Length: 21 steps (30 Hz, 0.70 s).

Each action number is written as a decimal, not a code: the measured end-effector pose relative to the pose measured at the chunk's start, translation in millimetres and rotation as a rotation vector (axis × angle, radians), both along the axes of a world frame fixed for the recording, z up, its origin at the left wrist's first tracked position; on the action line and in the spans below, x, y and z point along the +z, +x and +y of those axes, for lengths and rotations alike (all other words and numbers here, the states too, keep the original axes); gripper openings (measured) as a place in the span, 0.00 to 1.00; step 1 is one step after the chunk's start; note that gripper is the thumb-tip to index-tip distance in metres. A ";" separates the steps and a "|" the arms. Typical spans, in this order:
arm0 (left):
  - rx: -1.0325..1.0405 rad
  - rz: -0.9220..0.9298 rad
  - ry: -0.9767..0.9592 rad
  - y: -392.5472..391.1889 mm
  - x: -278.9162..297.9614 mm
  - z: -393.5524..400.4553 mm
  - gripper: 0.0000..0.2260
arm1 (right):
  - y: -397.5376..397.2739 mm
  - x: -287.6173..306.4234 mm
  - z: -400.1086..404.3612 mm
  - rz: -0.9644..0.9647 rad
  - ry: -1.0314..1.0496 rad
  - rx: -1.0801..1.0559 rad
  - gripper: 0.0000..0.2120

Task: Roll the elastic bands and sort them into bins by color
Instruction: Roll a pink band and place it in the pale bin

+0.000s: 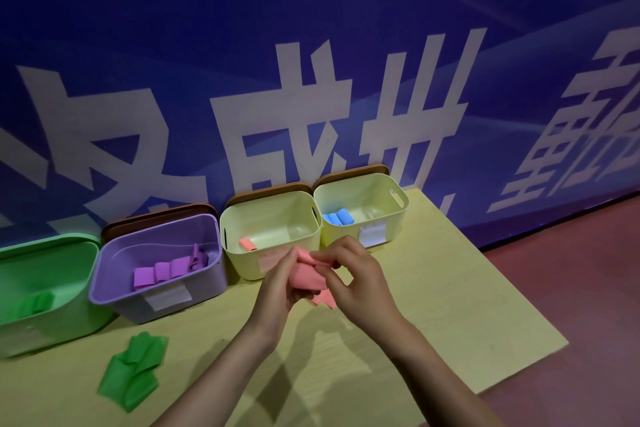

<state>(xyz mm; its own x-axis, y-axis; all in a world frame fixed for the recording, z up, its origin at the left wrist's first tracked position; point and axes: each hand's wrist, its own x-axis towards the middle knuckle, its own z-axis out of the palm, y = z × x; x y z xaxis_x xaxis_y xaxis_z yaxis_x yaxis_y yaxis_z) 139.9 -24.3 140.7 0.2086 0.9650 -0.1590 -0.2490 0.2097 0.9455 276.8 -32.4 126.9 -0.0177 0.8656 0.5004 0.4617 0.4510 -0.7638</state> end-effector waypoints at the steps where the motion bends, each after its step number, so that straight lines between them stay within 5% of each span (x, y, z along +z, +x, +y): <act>1: 0.010 0.009 0.005 -0.1 0.7 0.4 0.16 | 0.7 -0.4 1.7 -0.023 0.019 0.011 0.11; 12: -0.042 0.316 0.254 -11.2 -1.8 9.1 0.10 | -1.9 1.9 2.4 0.350 -0.322 0.061 0.12; 17: -0.099 0.428 0.324 -18.6 -6.3 9.5 0.07 | -5.2 1.8 4.3 0.348 -0.452 0.094 0.08; 21: -0.018 0.297 0.225 -19.0 -8.1 7.9 0.05 | -8.3 0.7 3.0 0.514 -0.496 0.114 0.06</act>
